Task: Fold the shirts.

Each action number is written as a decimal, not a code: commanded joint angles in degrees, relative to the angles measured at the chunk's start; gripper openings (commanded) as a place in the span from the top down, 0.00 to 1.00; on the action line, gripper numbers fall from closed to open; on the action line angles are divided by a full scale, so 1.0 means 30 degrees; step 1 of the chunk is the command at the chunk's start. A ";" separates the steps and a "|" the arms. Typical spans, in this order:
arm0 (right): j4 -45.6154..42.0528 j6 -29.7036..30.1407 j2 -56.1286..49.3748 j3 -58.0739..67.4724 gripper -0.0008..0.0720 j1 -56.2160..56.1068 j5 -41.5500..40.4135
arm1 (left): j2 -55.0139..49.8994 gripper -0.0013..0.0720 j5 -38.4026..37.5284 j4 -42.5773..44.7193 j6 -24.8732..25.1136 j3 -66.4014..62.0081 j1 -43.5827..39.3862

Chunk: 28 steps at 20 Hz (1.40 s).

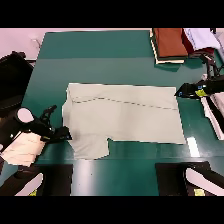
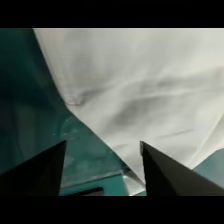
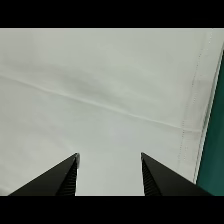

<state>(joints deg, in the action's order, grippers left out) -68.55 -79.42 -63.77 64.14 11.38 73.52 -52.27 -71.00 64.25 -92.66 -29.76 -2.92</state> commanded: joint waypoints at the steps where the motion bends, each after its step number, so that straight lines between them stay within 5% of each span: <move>1: 0.0036 -0.0007 0.0219 -0.0087 0.39 0.0000 -0.0022 | 0.0561 0.26 0.1814 -0.2776 0.0197 0.1770 -0.0007; 7: 0.0036 -0.0015 0.0219 -0.0095 0.39 0.0007 0.0007 | 0.0561 0.27 0.2463 -0.5574 0.1559 0.2696 -0.0007; 8: 0.0022 -0.0015 0.0219 -0.0095 0.39 0.0015 0.0109 | 0.0561 0.33 0.2310 -0.5588 0.1559 0.2696 -0.0007; 10: -0.0036 0.0000 0.0219 -0.0109 0.39 0.0430 0.0867 | 0.0568 0.95 0.1996 -0.5588 0.2477 0.2594 -0.0007; 15: -0.2426 0.0182 0.0976 -0.2769 0.39 0.3963 0.3075 | 0.0583 0.96 0.1290 -0.4393 0.2769 0.0525 -0.0007; 18: -0.3468 0.0364 0.1494 -0.6645 0.18 0.7621 0.3053 | 0.0583 0.96 0.1399 -0.4248 0.2994 -0.0423 -0.0007; 20: -0.2718 0.0539 0.0896 -0.8393 0.19 0.9457 0.3082 | 0.0583 0.96 0.1581 -0.4233 0.3053 -0.0619 -0.0007; 26: 0.0546 0.0998 -0.0896 -1.0783 0.31 0.8444 0.1683 | 0.0583 0.96 0.1647 -0.4189 0.3045 -0.0619 -0.0007; 28: 0.0386 0.0998 -0.0918 -1.0754 0.53 0.6849 0.1384 | 0.0583 0.95 0.1435 -0.4102 0.3045 -0.0641 -0.0007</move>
<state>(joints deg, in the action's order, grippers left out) -69.10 -76.90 -65.49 33.52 35.75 80.73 -50.57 -66.26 51.62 -83.59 -31.51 -2.92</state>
